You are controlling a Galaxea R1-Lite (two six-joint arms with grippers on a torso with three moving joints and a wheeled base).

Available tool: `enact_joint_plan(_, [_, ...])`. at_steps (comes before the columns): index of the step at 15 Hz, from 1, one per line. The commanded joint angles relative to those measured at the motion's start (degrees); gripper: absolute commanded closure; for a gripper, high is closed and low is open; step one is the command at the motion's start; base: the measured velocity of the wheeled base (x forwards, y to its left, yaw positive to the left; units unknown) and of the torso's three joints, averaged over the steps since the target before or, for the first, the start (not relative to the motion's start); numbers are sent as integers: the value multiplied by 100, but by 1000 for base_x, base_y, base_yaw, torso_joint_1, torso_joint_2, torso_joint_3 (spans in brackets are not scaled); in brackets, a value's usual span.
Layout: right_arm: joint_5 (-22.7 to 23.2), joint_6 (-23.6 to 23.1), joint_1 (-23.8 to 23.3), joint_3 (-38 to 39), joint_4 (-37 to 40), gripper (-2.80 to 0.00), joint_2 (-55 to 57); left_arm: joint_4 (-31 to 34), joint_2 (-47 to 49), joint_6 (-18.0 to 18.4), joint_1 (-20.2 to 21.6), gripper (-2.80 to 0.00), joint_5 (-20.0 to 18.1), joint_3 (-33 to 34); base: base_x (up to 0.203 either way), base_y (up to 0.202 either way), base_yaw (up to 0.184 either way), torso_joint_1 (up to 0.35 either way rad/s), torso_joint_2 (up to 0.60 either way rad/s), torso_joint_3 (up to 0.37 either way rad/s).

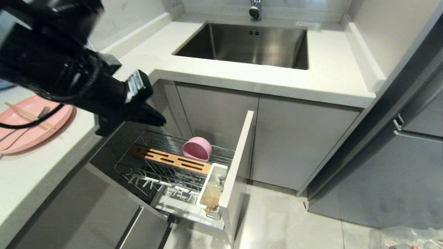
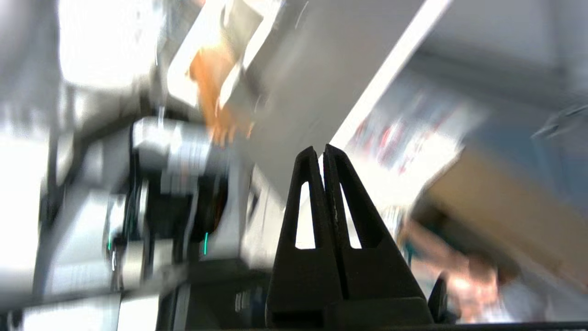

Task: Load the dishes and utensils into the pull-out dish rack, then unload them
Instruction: Pick up the chopsticks and place it in the cupboard

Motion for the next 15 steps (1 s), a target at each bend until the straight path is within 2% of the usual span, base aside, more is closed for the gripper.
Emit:
enact_joint_plan(1, [-6,-7,2,0,0,0,0,-72,-626,110,0,0,471,-153,0,0,0,0,0,0])
enact_joint_plan(3, [3,-7,2,0,0,0,0,-279,-1045,453,58,0,1109,-180,0,0,0,0,0,0])
enact_joint_plan(4, [-2,-3,2,0,0,0,0,-338,-1232,658,215,0,1317,-184,0,0,0,0,0,0])
enact_joint_plan(7, [3,-7,2,0,0,0,0,-415,-1689,1380,1267,0,1780,-185,0,0,0,0,0,0])
enact_joint_plan(12, [-6,-6,2,0,0,0,0,-321,-1942,1858,3700,0,1917,-84,0,0,0,0,0,0])
enact_joint_plan(15, [3,-7,2,0,0,0,0,-213,-1835,2003,4575,0,1751,346,0,0,0,0,0,0])
